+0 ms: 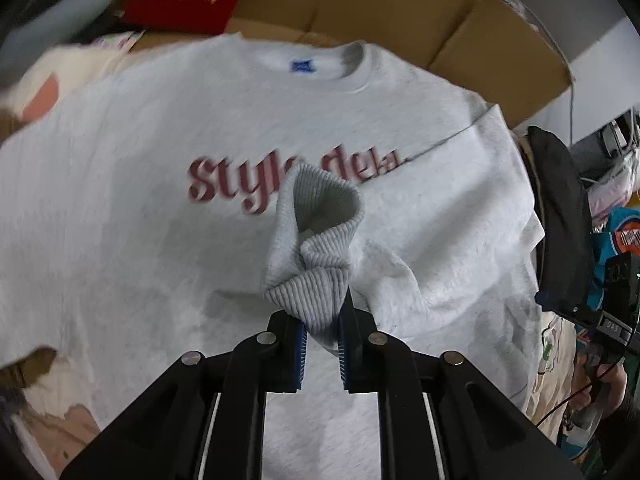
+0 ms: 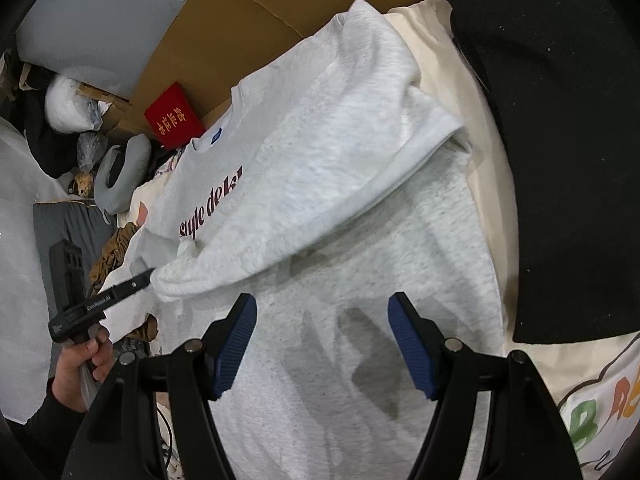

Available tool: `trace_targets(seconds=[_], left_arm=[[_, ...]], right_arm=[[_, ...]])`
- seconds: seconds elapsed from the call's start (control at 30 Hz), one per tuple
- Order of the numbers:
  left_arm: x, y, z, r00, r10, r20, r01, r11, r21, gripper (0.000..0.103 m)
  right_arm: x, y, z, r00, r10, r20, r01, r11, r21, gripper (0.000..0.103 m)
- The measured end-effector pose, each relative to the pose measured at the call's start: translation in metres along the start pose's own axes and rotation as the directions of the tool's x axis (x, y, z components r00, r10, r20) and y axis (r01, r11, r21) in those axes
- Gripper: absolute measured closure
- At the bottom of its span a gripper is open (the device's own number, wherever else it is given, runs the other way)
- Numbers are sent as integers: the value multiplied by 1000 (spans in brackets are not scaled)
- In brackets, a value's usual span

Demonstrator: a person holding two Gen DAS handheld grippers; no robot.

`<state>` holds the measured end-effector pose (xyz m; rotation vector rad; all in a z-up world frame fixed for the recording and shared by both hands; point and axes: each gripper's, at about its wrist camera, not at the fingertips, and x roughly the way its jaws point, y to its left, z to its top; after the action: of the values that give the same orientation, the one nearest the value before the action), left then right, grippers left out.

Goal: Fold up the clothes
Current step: 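Pull the cuff across the chest and open the left gripper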

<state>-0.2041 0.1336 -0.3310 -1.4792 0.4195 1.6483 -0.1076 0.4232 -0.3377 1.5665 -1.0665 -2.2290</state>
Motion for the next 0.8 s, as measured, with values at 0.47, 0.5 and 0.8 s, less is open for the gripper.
trace_targets(seconds=[0.47, 0.5, 0.8], left_arm=[[7, 26, -29, 996, -56, -65, 48, 992, -114, 70], [5, 28, -31, 996, -60, -63, 51, 991, -124, 70], [-20, 57, -23, 999, -37, -4, 36, 987, -153, 35]], right_arm=[[1, -8, 4, 999, -37, 9, 37, 999, 6, 36], [1, -9, 4, 999, -37, 10, 37, 999, 7, 36], [-1, -19, 4, 999, -34, 14, 33, 999, 34, 36]])
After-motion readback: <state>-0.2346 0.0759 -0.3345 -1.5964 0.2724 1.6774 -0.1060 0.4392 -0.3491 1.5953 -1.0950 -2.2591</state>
